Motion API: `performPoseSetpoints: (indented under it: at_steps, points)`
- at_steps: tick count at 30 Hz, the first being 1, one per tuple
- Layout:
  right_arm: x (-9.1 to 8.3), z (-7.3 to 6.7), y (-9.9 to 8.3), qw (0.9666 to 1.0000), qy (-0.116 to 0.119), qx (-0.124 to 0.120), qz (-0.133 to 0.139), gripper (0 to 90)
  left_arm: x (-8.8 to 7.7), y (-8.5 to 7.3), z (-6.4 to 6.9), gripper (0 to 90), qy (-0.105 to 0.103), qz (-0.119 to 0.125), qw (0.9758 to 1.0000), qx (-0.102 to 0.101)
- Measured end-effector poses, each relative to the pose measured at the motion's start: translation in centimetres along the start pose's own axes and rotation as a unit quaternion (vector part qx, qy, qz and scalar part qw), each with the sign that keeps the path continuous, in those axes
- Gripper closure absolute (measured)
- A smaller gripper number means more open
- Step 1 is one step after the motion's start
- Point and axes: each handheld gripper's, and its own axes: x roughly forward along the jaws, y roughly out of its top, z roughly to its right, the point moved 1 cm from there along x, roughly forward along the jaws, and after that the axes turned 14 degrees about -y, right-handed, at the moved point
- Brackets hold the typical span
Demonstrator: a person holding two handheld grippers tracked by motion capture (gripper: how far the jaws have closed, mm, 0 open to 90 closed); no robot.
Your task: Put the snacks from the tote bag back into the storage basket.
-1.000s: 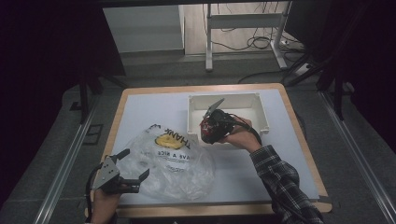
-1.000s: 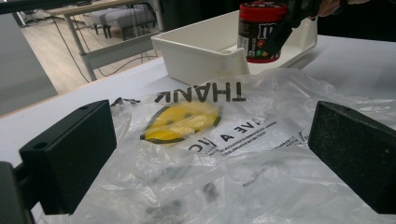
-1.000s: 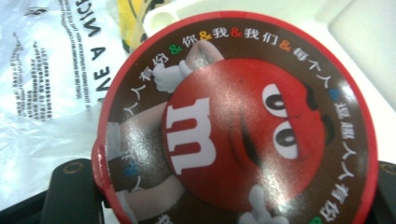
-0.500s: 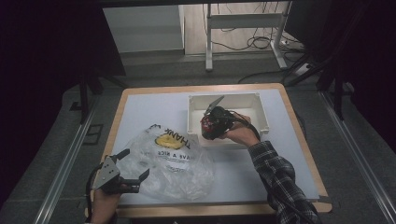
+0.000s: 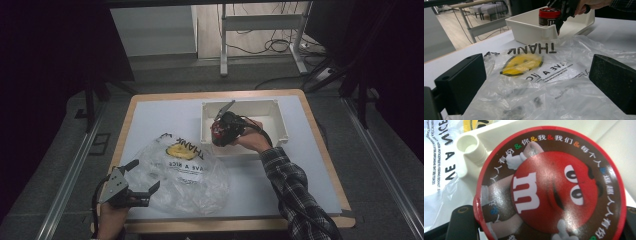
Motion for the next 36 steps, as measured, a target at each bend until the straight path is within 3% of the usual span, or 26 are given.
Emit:
performPoseSetpoints:
  at_steps: [25,36]
  points:
    - [3.0,0.9,0.8,1.0,0.001,-0.005,-0.002,25.8,-0.1,0.0,0.0,1.3,-0.002,-0.004,1.0,0.004]
    - [4.4,1.2,1.3,0.9999,0.012,-0.007,0.002,25.7,-0.1,0.0,0.0,1.3,-0.001,-0.004,1.0,0.005]
